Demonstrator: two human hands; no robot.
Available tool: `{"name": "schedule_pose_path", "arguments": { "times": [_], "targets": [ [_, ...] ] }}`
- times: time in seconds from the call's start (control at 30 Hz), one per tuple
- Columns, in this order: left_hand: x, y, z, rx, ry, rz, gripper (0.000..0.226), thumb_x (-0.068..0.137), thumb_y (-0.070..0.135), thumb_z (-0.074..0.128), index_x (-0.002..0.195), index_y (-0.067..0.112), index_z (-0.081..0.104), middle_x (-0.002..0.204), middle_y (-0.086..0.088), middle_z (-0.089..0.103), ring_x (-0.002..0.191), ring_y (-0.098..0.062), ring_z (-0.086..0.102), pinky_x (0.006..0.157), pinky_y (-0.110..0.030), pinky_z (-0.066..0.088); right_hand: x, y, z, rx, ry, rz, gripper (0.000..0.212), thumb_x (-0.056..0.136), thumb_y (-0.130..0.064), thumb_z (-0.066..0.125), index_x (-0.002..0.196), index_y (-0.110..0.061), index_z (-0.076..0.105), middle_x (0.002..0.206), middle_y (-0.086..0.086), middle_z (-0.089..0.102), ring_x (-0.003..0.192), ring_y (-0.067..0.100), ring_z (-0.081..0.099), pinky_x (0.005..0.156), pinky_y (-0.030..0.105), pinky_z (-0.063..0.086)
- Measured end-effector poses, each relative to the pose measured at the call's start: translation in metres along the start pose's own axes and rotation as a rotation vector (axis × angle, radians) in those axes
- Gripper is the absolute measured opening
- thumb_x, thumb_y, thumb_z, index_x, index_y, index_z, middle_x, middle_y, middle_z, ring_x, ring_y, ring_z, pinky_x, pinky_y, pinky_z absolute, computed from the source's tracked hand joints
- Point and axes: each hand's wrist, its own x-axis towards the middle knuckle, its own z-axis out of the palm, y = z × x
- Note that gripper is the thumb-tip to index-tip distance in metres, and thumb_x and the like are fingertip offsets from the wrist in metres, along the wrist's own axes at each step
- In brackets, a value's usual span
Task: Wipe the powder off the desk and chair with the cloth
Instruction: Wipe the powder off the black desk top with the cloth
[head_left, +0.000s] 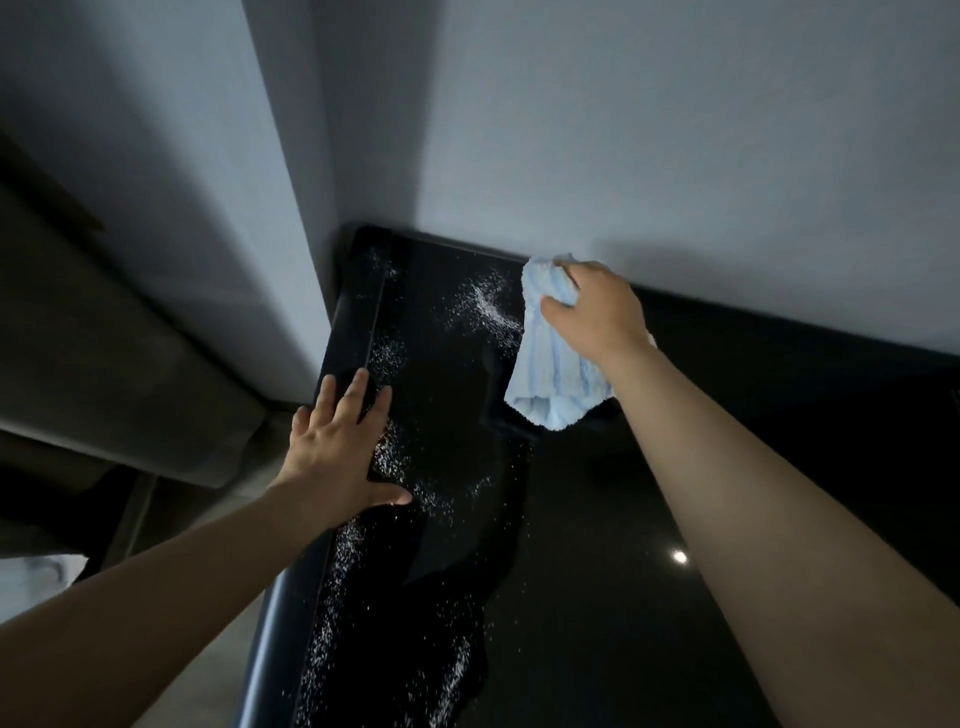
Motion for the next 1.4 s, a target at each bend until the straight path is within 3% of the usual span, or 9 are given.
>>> {"name": "schedule_pose_path", "arguments": {
  "times": [0.17, 0.27, 0.4, 0.67, 1.4],
  "targets": [
    [0.011, -0.008, 0.010, -0.006, -0.017, 0.006, 0.141, 0.048, 0.089, 0.059, 0.151, 0.027, -0.014, 0.154, 0.001, -0.034, 0.144, -0.034, -0.022, 0.117, -0.052, 0.006, 0.046, 0.004, 0.021, -0.016, -0.080, -0.002, 0.051, 0.088, -0.031, 0.059, 0.137, -0.015, 0.050, 0.136, 0.009, 0.053, 0.120, 0.029, 0.053, 0.094, 0.034, 0.044],
    [0.013, -0.011, 0.017, -0.080, -0.025, 0.024, 0.143, 0.046, 0.086, 0.063, 0.151, 0.027, -0.014, 0.147, 0.006, -0.044, 0.138, -0.028, -0.035, 0.117, -0.051, 0.002, 0.067, 0.009, 0.034, -0.042, -0.135, -0.008, 0.057, 0.090, -0.031, 0.058, 0.142, -0.015, 0.044, 0.151, 0.005, 0.038, 0.134, 0.026, 0.041, 0.105, 0.036, 0.038],
    [0.015, -0.010, 0.020, -0.071, -0.053, 0.006, 0.145, 0.045, 0.086, 0.063, 0.150, 0.027, -0.018, 0.143, 0.006, -0.049, 0.130, -0.026, -0.043, 0.116, -0.052, 0.000, 0.084, 0.016, 0.049, -0.076, -0.195, 0.002, 0.061, 0.091, -0.034, 0.054, 0.148, -0.022, 0.036, 0.159, -0.003, 0.023, 0.141, 0.025, 0.031, 0.108, 0.041, 0.037],
    [0.015, -0.008, 0.018, -0.077, -0.082, -0.007, 0.146, 0.044, 0.086, 0.061, 0.146, 0.029, -0.024, 0.139, 0.009, -0.053, 0.129, -0.026, -0.045, 0.116, -0.050, -0.002, 0.087, 0.017, 0.063, -0.181, -0.271, 0.017, 0.065, 0.094, -0.044, 0.046, 0.152, -0.022, 0.025, 0.159, -0.003, 0.023, 0.142, 0.026, 0.030, 0.110, 0.044, 0.035],
    [0.012, 0.000, 0.005, -0.047, -0.105, -0.027, 0.142, 0.051, 0.078, 0.069, 0.150, 0.024, -0.018, 0.150, 0.001, -0.041, 0.140, -0.035, -0.031, 0.117, -0.051, 0.001, 0.009, 0.015, 0.072, -0.188, -0.151, -0.028, 0.059, 0.091, -0.044, 0.051, 0.145, -0.023, 0.041, 0.150, -0.001, 0.038, 0.132, 0.027, 0.041, 0.099, 0.041, 0.044]
  ]
}}
